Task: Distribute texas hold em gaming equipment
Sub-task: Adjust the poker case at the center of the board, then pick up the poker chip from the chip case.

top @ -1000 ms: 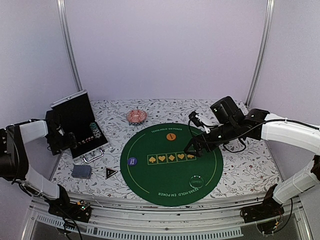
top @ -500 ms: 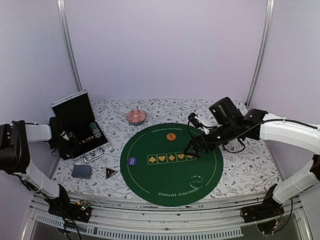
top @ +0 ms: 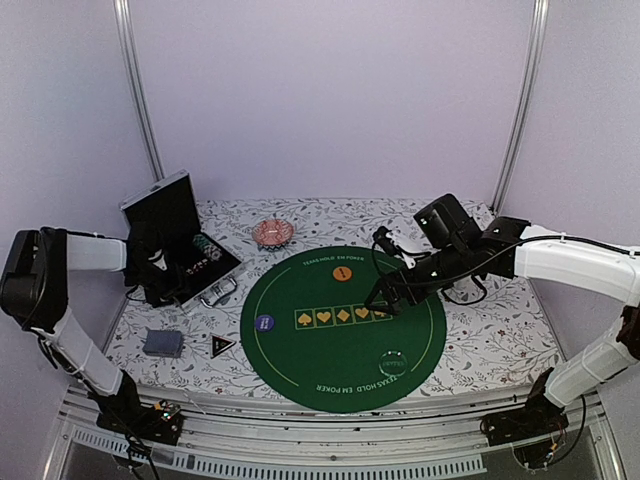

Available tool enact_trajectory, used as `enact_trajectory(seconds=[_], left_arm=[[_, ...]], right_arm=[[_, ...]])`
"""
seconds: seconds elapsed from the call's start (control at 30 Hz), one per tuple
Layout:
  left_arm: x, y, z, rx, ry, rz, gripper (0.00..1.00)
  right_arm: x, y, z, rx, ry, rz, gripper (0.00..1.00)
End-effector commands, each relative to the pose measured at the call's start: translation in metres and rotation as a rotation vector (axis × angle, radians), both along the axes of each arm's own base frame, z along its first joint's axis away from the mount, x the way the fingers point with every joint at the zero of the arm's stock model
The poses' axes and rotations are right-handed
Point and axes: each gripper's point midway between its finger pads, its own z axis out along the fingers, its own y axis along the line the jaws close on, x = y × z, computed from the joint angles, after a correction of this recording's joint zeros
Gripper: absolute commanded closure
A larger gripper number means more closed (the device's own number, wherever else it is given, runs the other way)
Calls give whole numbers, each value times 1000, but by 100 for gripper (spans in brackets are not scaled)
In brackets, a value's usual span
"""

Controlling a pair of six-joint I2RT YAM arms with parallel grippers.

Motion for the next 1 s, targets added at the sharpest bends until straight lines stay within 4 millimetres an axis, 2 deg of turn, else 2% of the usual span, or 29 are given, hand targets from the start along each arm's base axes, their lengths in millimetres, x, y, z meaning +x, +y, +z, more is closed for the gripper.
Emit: enact_trajectory(seconds=[0.0, 0.13, 0.23, 0.4, 0.5, 0.63, 0.83, 0.97], left_arm=[[3, -28, 6, -22, -3, -119, 33], [0, -33, 16, 43, 37, -184, 31], [2, -30, 35, 73, 23, -200, 30], [28, -2, 80, 234, -60, -195, 27], [47, 23, 95, 345, -66, -191, 27], [59, 42, 91, 465, -5, -237, 27], [58, 43, 64, 480, 69, -299, 24], [59, 45, 51, 494, 101, -298, 29]], right_arm=[[3, 1, 9, 14, -1, -9, 1], [4, 3, 7, 11, 5, -8, 1], [5, 5, 7, 13, 5, 1, 1], [5, 5, 6, 10, 4, 6, 1], [4, 4, 5, 8, 4, 9, 1], [2, 2, 5, 9, 3, 12, 1], [-1, -2, 4, 7, 2, 9, 1], [-2, -3, 3, 4, 6, 9, 1]])
